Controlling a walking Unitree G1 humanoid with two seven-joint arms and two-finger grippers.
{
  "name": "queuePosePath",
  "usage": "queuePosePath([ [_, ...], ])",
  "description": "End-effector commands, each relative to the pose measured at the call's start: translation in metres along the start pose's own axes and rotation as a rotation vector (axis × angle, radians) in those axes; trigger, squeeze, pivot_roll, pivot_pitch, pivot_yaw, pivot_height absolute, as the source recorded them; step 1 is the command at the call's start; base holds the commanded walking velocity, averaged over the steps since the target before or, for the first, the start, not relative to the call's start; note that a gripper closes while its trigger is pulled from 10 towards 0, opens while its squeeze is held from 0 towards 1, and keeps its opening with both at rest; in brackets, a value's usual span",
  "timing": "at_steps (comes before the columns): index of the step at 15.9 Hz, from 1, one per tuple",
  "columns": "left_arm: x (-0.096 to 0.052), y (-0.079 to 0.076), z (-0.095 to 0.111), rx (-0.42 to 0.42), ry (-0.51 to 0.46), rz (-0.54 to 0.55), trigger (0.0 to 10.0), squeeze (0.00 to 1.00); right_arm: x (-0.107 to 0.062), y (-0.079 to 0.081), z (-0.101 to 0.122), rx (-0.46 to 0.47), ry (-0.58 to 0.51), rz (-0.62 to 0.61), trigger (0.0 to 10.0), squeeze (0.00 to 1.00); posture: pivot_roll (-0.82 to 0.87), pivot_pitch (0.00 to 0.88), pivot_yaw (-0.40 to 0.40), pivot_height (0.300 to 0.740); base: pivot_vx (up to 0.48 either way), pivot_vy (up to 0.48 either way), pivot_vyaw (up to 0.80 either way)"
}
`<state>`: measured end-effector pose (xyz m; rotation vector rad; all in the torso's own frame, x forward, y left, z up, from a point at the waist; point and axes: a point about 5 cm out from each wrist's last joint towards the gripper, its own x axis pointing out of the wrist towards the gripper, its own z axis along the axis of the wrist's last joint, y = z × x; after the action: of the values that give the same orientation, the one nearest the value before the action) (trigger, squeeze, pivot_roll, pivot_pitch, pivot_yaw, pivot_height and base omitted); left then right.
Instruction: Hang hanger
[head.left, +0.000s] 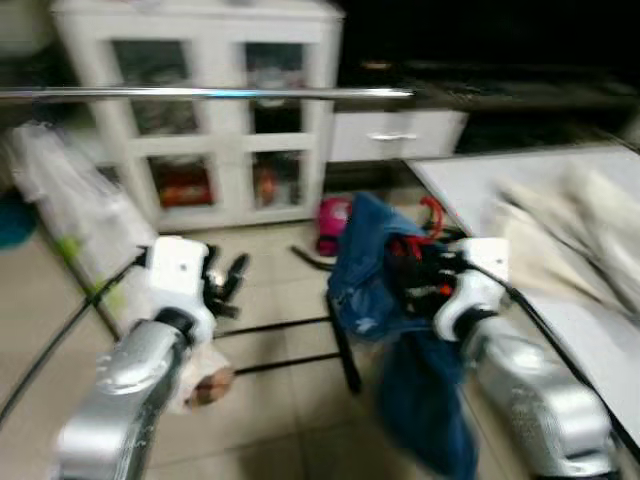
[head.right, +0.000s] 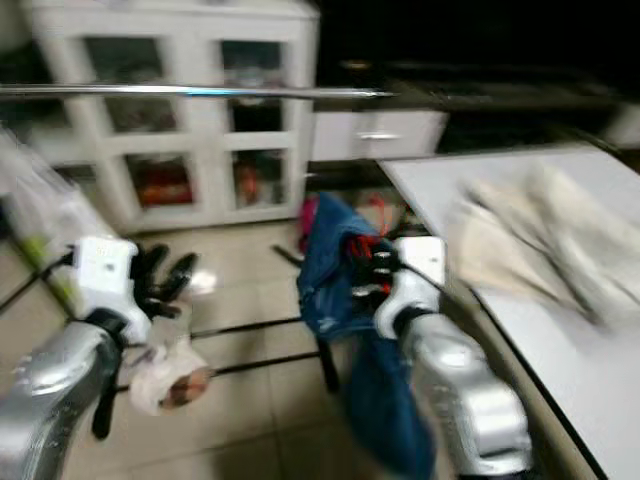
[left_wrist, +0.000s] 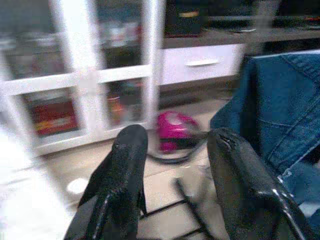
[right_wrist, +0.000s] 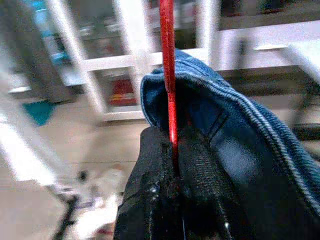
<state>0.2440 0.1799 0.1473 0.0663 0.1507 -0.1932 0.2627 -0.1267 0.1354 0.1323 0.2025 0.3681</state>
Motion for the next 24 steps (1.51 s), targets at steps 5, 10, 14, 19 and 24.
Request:
queuePosePath([
  [5, 0.002, -0.01, 0.003, 0.018, -0.004, -0.048, 10.0, 0.0, -0.003, -0.01, 0.01, -0.018, -0.051, -0.044, 10.0, 0.0, 0.1, 0.0, -0.057, 0.74, 0.379, 0.0, 0.0],
  [10, 0.002, -0.011, 0.003, 0.032, 0.0, -0.06, 10.0, 0.0, -0.001, -0.005, 0.01, -0.042, -0.037, -0.012, 10.0, 0.0, 0.1, 0.0, -0.055, 0.74, 0.379, 0.0, 0.48],
  [14, 0.002, -0.013, 0.003, 0.048, 0.006, -0.077, 10.0, 0.0, -0.001, -0.001, 0.01, -0.033, -0.045, 0.009, 10.0, 0.0, 0.11, 0.0, -0.05, 0.74, 0.382, 0.0, 0.8],
  [19, 0.002, -0.017, 0.006, 0.082, -0.002, -0.123, 10.0, 0.0, -0.002, -0.006, 0.022, 0.037, -0.143, -0.044, 10.0, 0.0, 0.11, 0.0, -0.043, 0.74, 0.372, 0.0, 0.16],
  [24, -0.011, -0.042, 0.014, 0.075, -0.037, -0.477, 10.0, 0.0, 0.033, -0.008, 0.034, 0.047, -0.064, -0.11, 10.0, 0.0, 0.12, 0.0, -0.039, 0.74, 0.0, 0.0, 0.0],
])
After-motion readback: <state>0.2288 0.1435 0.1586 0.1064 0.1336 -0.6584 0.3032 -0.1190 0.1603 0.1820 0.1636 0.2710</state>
